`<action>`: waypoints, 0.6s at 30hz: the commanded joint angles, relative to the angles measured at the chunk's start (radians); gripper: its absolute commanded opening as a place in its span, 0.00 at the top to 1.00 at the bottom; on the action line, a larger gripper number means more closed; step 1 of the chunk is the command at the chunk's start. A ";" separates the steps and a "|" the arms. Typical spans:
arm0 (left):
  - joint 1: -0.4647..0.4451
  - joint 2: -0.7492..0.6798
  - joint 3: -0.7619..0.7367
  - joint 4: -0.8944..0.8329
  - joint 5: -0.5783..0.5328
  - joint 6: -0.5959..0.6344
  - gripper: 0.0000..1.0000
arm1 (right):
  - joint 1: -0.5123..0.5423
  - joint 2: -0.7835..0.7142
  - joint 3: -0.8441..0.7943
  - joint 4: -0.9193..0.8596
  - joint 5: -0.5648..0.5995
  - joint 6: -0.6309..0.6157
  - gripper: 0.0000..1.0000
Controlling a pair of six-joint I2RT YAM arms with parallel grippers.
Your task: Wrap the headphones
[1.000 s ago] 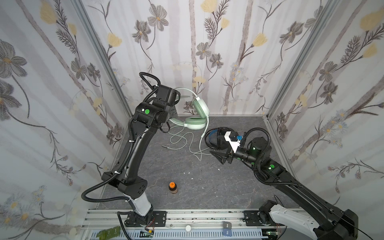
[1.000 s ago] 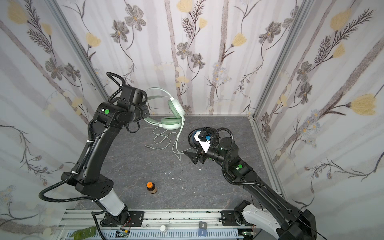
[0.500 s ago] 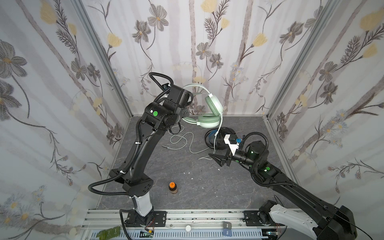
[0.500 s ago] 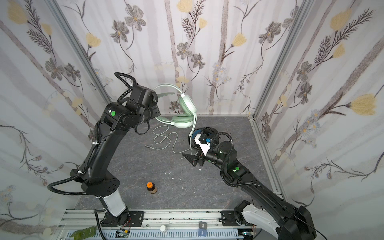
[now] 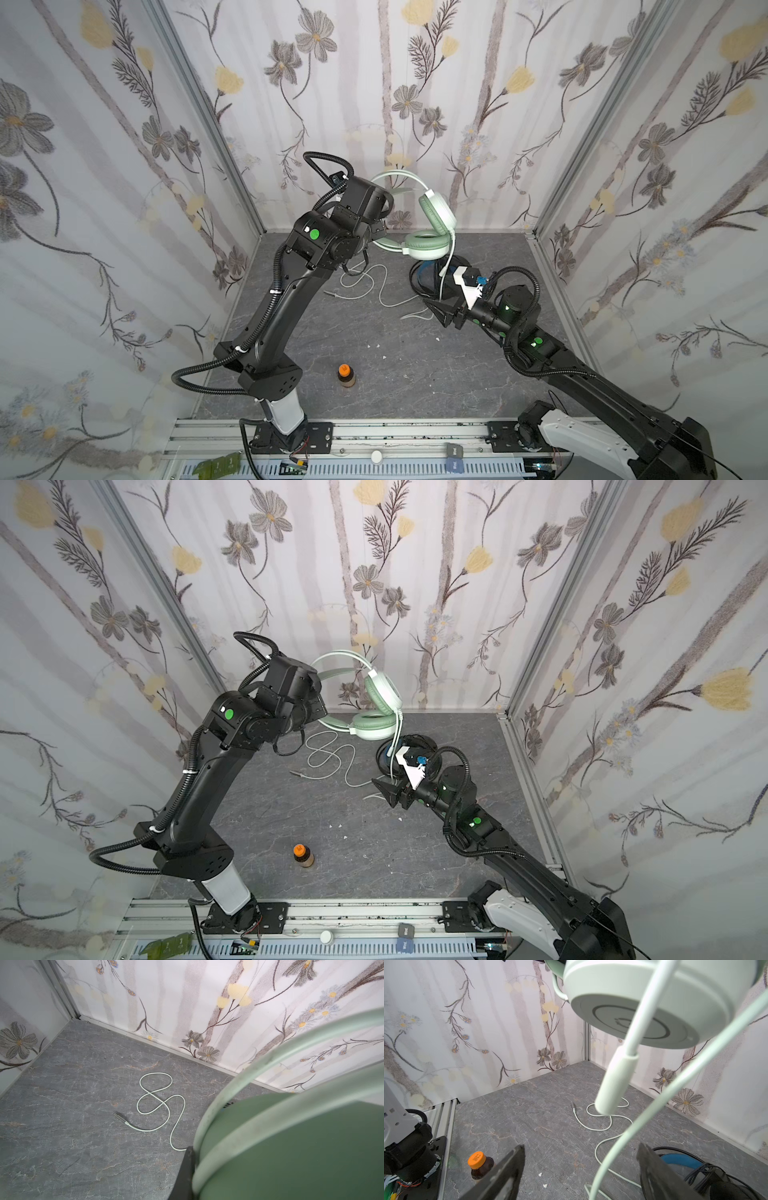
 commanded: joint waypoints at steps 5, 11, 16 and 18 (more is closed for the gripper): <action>-0.001 -0.076 -0.110 0.201 0.005 -0.068 1.00 | 0.001 0.005 -0.008 0.036 -0.006 -0.006 0.30; -0.001 -0.150 -0.221 0.296 0.022 -0.100 1.00 | 0.000 0.040 0.014 0.024 -0.026 0.006 0.42; -0.001 -0.221 -0.327 0.382 0.026 -0.144 1.00 | 0.002 0.078 0.040 0.026 -0.070 0.023 0.59; -0.001 -0.232 -0.343 0.397 0.029 -0.153 1.00 | 0.001 0.081 0.043 0.025 -0.095 0.018 0.69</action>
